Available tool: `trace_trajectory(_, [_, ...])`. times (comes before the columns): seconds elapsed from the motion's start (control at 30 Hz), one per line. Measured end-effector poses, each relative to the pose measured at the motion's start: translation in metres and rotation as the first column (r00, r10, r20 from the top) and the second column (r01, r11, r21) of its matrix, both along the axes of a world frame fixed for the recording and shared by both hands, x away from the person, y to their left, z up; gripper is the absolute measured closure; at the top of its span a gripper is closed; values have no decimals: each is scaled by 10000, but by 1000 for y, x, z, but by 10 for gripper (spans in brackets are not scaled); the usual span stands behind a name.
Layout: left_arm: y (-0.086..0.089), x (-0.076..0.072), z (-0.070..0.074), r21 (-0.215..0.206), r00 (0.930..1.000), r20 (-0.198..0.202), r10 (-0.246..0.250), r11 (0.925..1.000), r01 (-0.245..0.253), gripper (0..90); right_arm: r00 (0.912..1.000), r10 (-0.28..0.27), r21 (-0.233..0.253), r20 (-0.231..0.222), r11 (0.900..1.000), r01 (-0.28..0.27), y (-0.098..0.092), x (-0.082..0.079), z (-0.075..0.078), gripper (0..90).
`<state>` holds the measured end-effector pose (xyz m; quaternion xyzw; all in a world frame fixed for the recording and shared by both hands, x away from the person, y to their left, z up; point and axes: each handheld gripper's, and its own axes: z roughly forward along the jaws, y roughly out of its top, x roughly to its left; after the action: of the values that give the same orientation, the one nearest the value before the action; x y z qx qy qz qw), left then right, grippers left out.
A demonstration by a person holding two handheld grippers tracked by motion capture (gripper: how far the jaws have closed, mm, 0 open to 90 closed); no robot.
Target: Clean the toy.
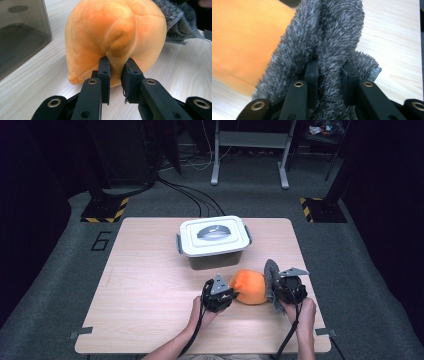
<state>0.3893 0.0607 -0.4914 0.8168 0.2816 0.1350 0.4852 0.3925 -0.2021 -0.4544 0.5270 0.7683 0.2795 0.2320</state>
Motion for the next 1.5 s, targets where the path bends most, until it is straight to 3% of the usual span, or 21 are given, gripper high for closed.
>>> trace_trajectory(0.17, [0,0,0,12,10000,7,4,10000,-4,778,9981,-167,-75,-588,9998,162,-6,7,-14,714])
trace_trajectory(0.27, [0,0,0,-49,10000,4,61,10000,-61,776,9978,-252,-119,-605,9996,245,-8,7,-15,715])
trace_trajectory(0.37, [0,0,0,-4,10000,38,47,10000,-47,776,9991,-334,-78,-266,9994,332,-9,2,-5,716])
trace_trajectory(0.47, [0,1,0,-39,10000,-42,43,10000,-43,776,9989,-242,161,396,9996,235,-9,-7,13,717])
trace_trajectory(0.63, [-1,0,1,-1,10000,-2,37,10000,-37,776,9896,582,323,1316,9975,-630,2,-21,44,717])
trace_trajectory(0.73, [-1,0,1,-17,10000,-30,32,10000,-32,775,9814,1117,357,1558,9923,-1186,15,-26,56,715])
trace_trajectory(0.9, [-1,0,1,18,10000,-12,2,10000,-2,775,9663,1972,174,1654,9791,-2028,44,-27,59,714])
trace_trajectory(0.97, [-2,0,1,-8,10000,-85,-5,10000,5,776,9625,2280,-39,1471,9732,-2299,56,-24,55,713])
trace_trajectory(1.07, [-1,0,1,37,10000,-68,30,10000,-30,776,9664,2232,-481,1273,9746,-2188,68,-21,48,714])
trace_trajectory(1.17, [-1,0,1,-1,10000,-39,39,10000,-39,776,9660,2206,-671,1348,9747,-2132,68,-20,46,715])
trace_trajectory(1.23, [-1,0,1,126,10000,-19,-73,9999,73,776,9703,2033,-768,1308,9779,-1945,67,-20,46,715])
trace_trajectory(1.5, [-1,1,1,87,9999,-4,-117,9999,117,777,9779,1692,-646,1230,9846,-1623,51,-19,42,715])
